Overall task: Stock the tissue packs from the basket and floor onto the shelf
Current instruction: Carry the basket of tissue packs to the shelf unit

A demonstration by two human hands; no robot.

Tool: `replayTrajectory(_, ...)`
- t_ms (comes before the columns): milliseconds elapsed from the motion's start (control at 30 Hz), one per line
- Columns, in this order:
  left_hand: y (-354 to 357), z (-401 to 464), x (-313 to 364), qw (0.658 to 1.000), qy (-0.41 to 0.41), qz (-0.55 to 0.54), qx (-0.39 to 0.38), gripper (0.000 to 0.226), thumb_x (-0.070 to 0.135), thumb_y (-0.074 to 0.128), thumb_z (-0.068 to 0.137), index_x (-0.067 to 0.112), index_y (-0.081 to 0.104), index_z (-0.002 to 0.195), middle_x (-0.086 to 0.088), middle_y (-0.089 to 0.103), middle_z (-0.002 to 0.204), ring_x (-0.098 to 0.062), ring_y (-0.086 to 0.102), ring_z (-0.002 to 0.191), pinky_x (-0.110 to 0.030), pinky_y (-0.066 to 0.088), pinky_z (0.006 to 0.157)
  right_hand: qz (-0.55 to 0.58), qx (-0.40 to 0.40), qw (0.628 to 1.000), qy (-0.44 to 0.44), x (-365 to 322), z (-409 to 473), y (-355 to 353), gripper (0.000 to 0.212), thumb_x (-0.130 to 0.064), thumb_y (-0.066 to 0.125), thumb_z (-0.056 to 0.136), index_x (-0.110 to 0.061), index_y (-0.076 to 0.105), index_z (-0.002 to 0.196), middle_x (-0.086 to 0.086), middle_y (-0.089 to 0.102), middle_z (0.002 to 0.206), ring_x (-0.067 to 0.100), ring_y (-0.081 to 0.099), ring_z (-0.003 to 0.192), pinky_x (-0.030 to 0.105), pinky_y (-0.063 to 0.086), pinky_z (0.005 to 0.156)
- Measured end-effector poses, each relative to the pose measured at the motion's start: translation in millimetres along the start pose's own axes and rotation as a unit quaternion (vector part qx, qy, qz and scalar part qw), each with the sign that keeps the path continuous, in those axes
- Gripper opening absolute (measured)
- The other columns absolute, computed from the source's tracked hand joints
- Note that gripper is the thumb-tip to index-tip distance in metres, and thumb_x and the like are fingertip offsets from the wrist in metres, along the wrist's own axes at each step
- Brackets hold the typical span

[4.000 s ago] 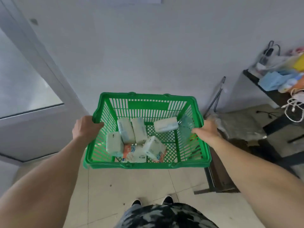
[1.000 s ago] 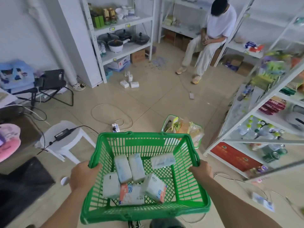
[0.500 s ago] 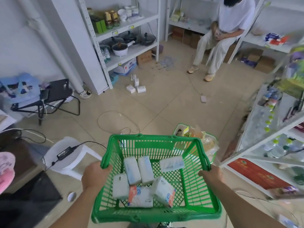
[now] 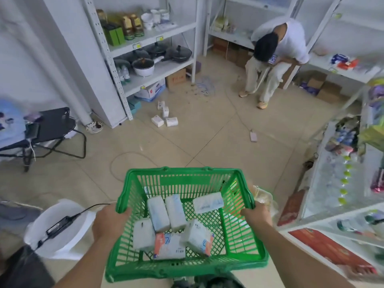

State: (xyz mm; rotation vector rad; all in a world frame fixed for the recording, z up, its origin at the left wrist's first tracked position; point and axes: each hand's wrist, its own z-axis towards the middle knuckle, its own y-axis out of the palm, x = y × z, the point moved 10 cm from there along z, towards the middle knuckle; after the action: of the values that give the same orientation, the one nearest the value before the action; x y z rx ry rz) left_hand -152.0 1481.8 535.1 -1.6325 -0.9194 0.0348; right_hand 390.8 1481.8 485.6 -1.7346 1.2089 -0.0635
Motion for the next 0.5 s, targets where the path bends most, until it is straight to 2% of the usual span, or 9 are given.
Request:
replayTrajectory(133,0,43,39,1.0,0.016,0.006,0.0,0.042,0.039,0.075,0.088,0.013,0.059,0.06,-0.006,0.062,0.055,-0.026,0.061,0.052,-0.029,0.044,0.05,0.004,0.006,1.0,0.006,-32,31,-3,0.02,-0.024,0.077,0.079,-0.021,0.068,0.097,0.003,0.066,0.074,0.023,0.063,0.068,0.026,0.041,0.056)
replayTrajectory(233,2,73,70,1.0,0.018,0.022,-0.001,0.042,0.038,0.074,0.089,0.013,0.058,0.059,-0.006,0.061,0.054,-0.026,0.06,0.052,-0.026,0.039,0.048,0.003,0.003,1.0,0.013,-51,62,-5,0.021,-0.023,0.075,0.078,-0.02,0.07,0.099,0.007,0.068,0.077,0.029,0.066,0.074,0.029,0.045,0.061)
replayTrajectory(367,12,109,102,0.999,0.004,0.039,-0.003,0.039,0.04,0.074,0.089,0.015,0.062,0.061,-0.004,0.064,0.056,-0.024,0.062,0.054,-0.026,0.041,0.05,-0.011,0.011,1.0,0.018,-82,102,-12,0.019,-0.027,0.072,0.081,-0.023,0.069,0.099,0.001,0.064,0.071,0.019,0.058,0.062,0.022,0.034,0.052)
replayTrajectory(500,13,146,132,0.999,-0.008,0.041,0.0,0.036,0.042,0.073,0.089,0.017,0.065,0.064,-0.006,0.066,0.062,-0.028,0.064,0.061,-0.03,0.048,0.056,-0.004,-0.014,1.0,0.021,-115,140,-12,0.023,-0.027,0.07,0.081,-0.018,0.071,0.102,0.008,0.07,0.081,0.033,0.07,0.083,0.031,0.049,0.068)
